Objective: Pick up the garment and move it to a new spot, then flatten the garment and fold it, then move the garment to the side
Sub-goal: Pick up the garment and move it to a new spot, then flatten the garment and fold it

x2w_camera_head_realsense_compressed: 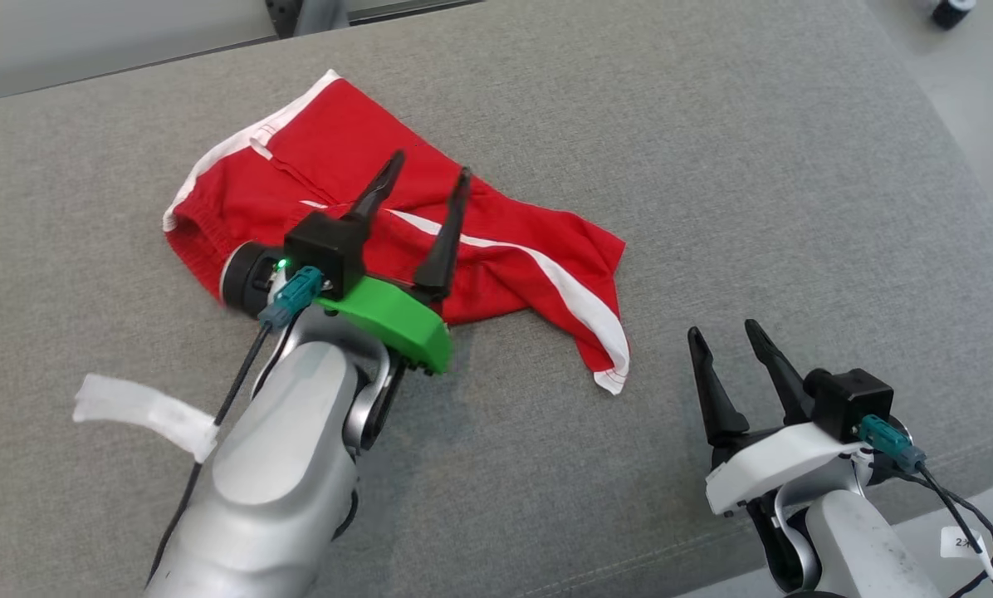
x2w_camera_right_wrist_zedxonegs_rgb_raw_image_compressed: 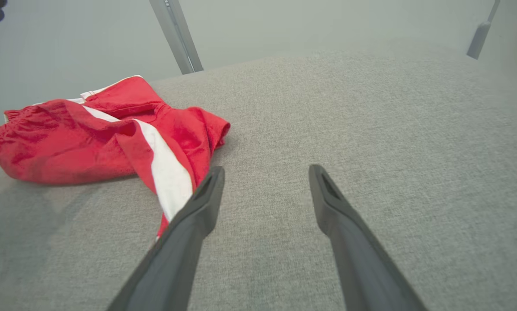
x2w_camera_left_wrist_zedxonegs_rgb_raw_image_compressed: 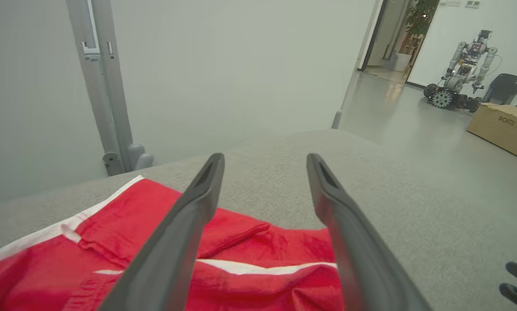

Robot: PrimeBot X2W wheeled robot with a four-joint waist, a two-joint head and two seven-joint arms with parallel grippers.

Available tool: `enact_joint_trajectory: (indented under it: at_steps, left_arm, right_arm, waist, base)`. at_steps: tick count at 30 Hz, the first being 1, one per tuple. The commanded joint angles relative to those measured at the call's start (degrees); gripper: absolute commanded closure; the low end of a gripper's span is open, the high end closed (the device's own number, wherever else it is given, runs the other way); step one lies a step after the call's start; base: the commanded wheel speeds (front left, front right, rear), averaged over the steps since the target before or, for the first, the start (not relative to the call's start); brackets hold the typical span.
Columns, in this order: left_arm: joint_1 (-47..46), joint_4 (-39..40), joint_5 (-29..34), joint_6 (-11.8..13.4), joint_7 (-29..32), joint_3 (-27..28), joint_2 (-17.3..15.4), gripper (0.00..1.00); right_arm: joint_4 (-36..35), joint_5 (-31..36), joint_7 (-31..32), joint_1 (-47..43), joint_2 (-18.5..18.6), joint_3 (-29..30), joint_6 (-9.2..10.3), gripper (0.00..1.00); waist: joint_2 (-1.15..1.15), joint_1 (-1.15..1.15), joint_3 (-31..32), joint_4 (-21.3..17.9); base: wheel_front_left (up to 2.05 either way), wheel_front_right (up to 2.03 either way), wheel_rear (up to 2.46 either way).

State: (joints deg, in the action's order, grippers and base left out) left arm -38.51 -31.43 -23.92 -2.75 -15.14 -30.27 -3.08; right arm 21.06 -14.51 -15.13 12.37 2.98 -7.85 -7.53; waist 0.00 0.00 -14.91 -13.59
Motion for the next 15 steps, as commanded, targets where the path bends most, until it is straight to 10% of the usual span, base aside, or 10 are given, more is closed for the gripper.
enact_joint_trajectory:
  at_steps: [1,15]
  left_arm:
    - [1.95,0.48,1.29,0.51,-0.01,1.84,-0.91,0.00]
    - [15.29,1.23,5.72,-1.31,0.00,19.36,-0.89,0.00]
  right_arm:
    - [-0.24,-0.14,-0.03,0.27,0.08,-0.05,0.08,0.00]
    - [-0.57,0.38,-0.03,-0.42,0.04,-0.49,0.08,0.00]
  waist:
    - [0.00,0.00,0.95,2.21]
    - [0.00,0.00,2.09,4.62]
  base:
    - [0.00,0.00,0.00]
    - [0.00,0.00,0.00]
